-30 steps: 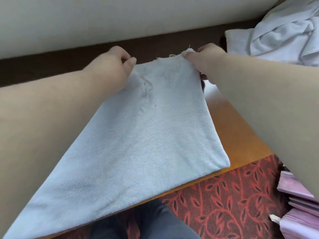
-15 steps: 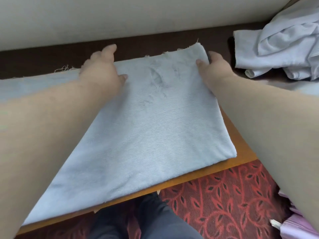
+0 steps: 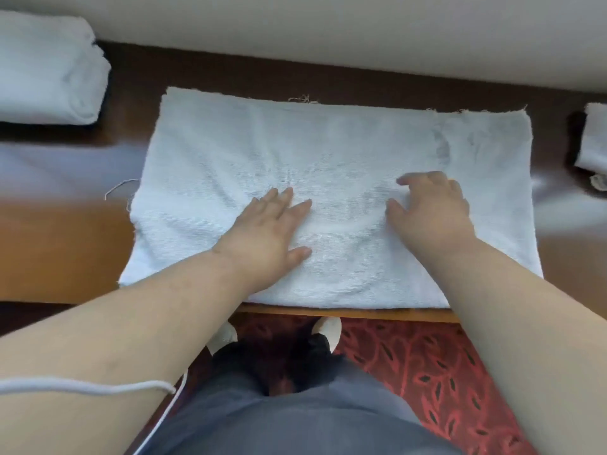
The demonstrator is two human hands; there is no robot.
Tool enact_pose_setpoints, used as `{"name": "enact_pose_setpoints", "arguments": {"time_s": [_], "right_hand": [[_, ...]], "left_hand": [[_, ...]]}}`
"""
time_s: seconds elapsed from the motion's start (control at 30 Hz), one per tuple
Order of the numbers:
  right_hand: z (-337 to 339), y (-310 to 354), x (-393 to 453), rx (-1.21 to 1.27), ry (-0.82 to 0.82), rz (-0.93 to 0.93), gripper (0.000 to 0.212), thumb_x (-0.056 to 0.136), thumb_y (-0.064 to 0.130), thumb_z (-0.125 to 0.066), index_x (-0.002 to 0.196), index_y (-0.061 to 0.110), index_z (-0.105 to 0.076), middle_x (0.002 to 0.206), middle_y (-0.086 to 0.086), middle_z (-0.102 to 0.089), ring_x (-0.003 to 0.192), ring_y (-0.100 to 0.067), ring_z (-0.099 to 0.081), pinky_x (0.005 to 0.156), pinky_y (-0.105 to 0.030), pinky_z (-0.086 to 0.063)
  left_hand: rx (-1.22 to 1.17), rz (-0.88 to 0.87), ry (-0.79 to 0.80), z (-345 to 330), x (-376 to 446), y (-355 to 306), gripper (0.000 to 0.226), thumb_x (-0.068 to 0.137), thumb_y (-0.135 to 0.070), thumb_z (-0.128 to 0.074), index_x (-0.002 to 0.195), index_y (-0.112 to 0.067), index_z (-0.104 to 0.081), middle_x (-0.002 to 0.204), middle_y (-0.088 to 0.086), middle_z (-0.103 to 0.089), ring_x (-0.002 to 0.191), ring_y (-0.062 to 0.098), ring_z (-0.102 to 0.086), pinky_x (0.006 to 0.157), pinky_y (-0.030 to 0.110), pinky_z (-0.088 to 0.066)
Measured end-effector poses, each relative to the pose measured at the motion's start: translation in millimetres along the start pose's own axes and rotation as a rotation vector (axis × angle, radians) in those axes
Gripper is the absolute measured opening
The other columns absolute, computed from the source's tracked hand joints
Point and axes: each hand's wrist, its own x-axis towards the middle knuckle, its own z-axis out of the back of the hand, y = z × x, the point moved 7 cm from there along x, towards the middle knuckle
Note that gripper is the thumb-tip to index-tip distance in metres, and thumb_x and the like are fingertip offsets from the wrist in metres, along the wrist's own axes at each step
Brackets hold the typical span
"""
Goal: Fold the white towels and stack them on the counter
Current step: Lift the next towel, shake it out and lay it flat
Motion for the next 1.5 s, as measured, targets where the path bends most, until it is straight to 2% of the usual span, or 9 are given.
{"name": "enact_pose_setpoints", "arguments": {"time_s": [0.17,0.37,0.57,0.67,0.87,1.1,1.23,1.33,1.5], "right_hand": [[-33,153,-6,0.040,0.097,0.456,0.049,0.095,0.040,-0.051,0.143,0.029,-0.047,0.151,-0.001,-0.041,0.139,-0.025,-0.033,0.114,-0.041,-0.028],[-65,216,16,-0.161,0.149,0.317,0.037,0.095,0.055,-0.043,0.100,0.027,-0.066,0.111,0.000,-0.049,0.113,-0.029,-0.044,0.086,-0.040,-0.036],[-79,355,43,-0.210,0.264,0.779,0.052,0.089,0.012,-0.048,0.138,0.030,-0.051,0.147,0.005,-0.043,0.136,-0.023,-0.035,0.101,-0.033,-0.034],[-92,395,54,-0.458,0.325,0.976,0.047,0.088,0.015,-0.049,0.133,0.028,-0.054,0.132,-0.001,-0.052,0.127,-0.029,-0.040,0.094,-0.032,-0.036],[-95,412,63,-0.769,0.324,1.139,0.027,0.080,0.033,-0.060,0.107,0.028,-0.061,0.099,0.004,-0.044,0.107,-0.028,-0.040,0.084,-0.040,-0.041],[-82,406,52,-0.622,0.161,1.299,0.035,0.079,0.030,-0.067,0.111,0.019,-0.056,0.120,-0.007,-0.055,0.117,-0.035,-0.045,0.092,-0.047,-0.043],[-97,396,20,-0.671,0.191,1.499,0.028,0.081,0.027,-0.065,0.107,0.019,-0.062,0.102,-0.003,-0.061,0.102,-0.033,-0.053,0.092,-0.046,-0.042],[-94,400,30,-0.718,0.130,1.442,0.018,0.082,0.025,-0.060,0.099,0.024,-0.068,0.096,0.001,-0.059,0.100,-0.030,-0.050,0.093,-0.044,-0.040],[-92,407,57,-0.883,0.142,1.281,0.023,0.086,0.026,-0.048,0.098,0.028,-0.068,0.095,0.002,-0.058,0.105,-0.029,-0.046,0.096,-0.044,-0.036]], "left_hand": [[0.018,0.308,-0.148,9,-30,81,0.076,0.089,-0.068,-0.021,0.155,-0.035,-0.001,0.164,0.004,-0.001,0.150,0.026,0.006,0.117,0.053,0.007],[-0.158,0.476,-0.163,-4,-87,177,0.077,0.086,-0.073,-0.028,0.153,-0.040,-0.008,0.163,0.004,-0.006,0.148,0.025,-0.004,0.118,0.049,-0.009],[-0.615,0.614,-0.345,6,-112,210,0.033,0.085,-0.052,-0.065,0.113,-0.034,-0.061,0.085,-0.018,-0.059,0.075,0.000,-0.054,0.060,0.018,-0.038],[-0.753,0.574,-0.304,2,-114,210,0.021,0.091,-0.052,-0.058,0.099,-0.033,-0.062,0.081,-0.012,-0.065,0.070,0.001,-0.058,0.060,0.026,-0.048],[-0.830,0.510,-0.267,6,-128,193,0.031,0.091,-0.052,-0.057,0.120,-0.043,-0.052,0.090,-0.017,-0.062,0.083,-0.003,-0.055,0.071,0.021,-0.037],[-0.757,0.626,-0.504,7,-153,161,0.034,0.084,-0.055,-0.062,0.115,-0.040,-0.060,0.104,-0.014,-0.056,0.108,0.012,-0.049,0.088,0.028,-0.039],[-0.724,0.637,-0.483,-5,-151,147,0.039,0.090,-0.048,-0.062,0.125,-0.033,-0.056,0.122,-0.010,-0.058,0.106,0.014,-0.054,0.088,0.032,-0.044],[-0.589,0.681,-0.497,-8,-159,151,0.039,0.089,-0.056,-0.057,0.122,-0.034,-0.057,0.113,-0.010,-0.060,0.085,0.014,-0.045,0.076,0.029,-0.033],[-0.673,0.664,-0.430,-19,-165,162,0.050,0.087,-0.058,-0.059,0.129,-0.031,-0.055,0.116,-0.009,-0.054,0.101,0.014,-0.054,0.077,0.026,-0.034]]}}
